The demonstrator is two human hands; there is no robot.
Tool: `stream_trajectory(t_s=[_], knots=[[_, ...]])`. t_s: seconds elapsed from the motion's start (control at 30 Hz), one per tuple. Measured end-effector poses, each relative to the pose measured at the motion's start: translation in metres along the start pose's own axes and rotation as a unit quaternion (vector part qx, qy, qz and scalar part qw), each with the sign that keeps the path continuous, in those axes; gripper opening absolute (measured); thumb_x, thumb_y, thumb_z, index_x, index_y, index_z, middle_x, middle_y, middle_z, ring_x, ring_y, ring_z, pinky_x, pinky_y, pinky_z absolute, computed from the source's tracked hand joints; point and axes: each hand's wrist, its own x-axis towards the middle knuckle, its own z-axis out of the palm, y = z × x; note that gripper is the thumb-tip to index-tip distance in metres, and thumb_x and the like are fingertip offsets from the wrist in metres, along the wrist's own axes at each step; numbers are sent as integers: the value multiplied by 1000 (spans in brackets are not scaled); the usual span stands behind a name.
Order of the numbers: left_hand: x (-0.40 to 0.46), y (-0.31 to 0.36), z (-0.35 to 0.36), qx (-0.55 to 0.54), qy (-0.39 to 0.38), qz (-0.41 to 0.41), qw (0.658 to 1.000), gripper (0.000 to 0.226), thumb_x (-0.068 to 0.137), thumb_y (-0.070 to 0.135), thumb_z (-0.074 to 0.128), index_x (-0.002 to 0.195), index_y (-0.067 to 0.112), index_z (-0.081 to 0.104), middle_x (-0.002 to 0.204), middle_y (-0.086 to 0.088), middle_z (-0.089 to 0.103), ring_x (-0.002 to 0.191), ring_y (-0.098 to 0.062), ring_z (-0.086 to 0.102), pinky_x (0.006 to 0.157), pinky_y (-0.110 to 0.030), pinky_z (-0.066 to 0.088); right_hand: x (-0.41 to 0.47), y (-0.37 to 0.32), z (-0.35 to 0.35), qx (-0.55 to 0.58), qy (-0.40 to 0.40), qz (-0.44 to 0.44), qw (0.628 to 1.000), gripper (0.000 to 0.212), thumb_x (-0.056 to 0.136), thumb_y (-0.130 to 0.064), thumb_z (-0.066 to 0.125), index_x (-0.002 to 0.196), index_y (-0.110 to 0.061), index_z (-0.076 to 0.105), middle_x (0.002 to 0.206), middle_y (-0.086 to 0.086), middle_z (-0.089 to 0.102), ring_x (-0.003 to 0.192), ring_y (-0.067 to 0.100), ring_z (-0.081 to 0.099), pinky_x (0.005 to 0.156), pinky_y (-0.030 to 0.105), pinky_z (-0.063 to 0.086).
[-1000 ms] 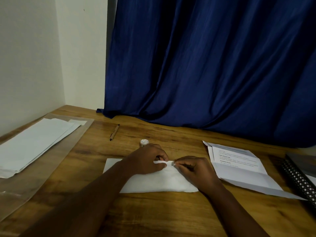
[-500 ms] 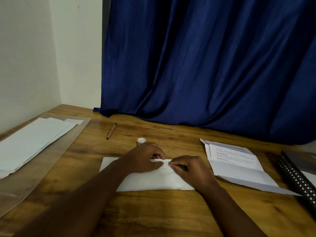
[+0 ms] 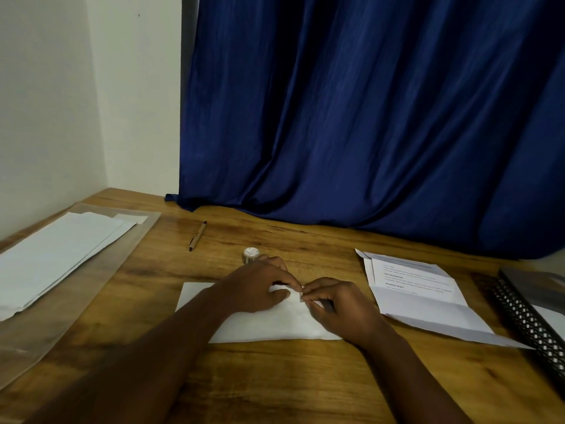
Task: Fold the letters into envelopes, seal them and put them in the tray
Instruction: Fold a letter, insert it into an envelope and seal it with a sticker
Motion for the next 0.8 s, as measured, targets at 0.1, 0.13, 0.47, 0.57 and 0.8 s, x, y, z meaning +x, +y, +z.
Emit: stream_trajectory(t_s=[0.1,0.13,0.47,0.57,0.8], knots=[[0,0,-1,11,-3,0,1000,28,98,38,58,123,46,68,114,22,54,107,-2,49,91,-33,49,-2,3,0,14,6,6,1000,20,89,-27,74,107,-30,81,115,-20,69,101,-3,64,87,21,56],[0,0,-2,9,-2,-2,1000,28,98,37,58,122,45,69,114,22,54,106,-2,49,92,-35,50,-3,4,-1,23,8,8,1000,18,87,-27,75,104,-29,82,111,-20,68,100,-1,65,84,23,57],[0,3,0,-27,15,19,999,25,96,30,65,113,47,73,112,24,53,108,0,50,92,-28,48,-2,14,-2,128,53,67,988,17,91,-21,72,97,-34,81,101,-19,70,97,4,67,82,32,59],[0,5,1,-44,15,29,998,28,96,23,67,108,46,75,113,24,55,111,1,50,95,-24,46,-2,16,0,87,28,78,993,18,91,-26,73,103,-38,81,106,-22,64,98,2,62,80,26,57],[0,7,0,-46,-2,26,999,33,93,14,68,104,43,77,117,25,56,114,3,49,101,-27,46,3,9,3,31,50,107,993,17,93,-33,70,107,-37,79,103,-19,60,93,2,58,72,14,47]])
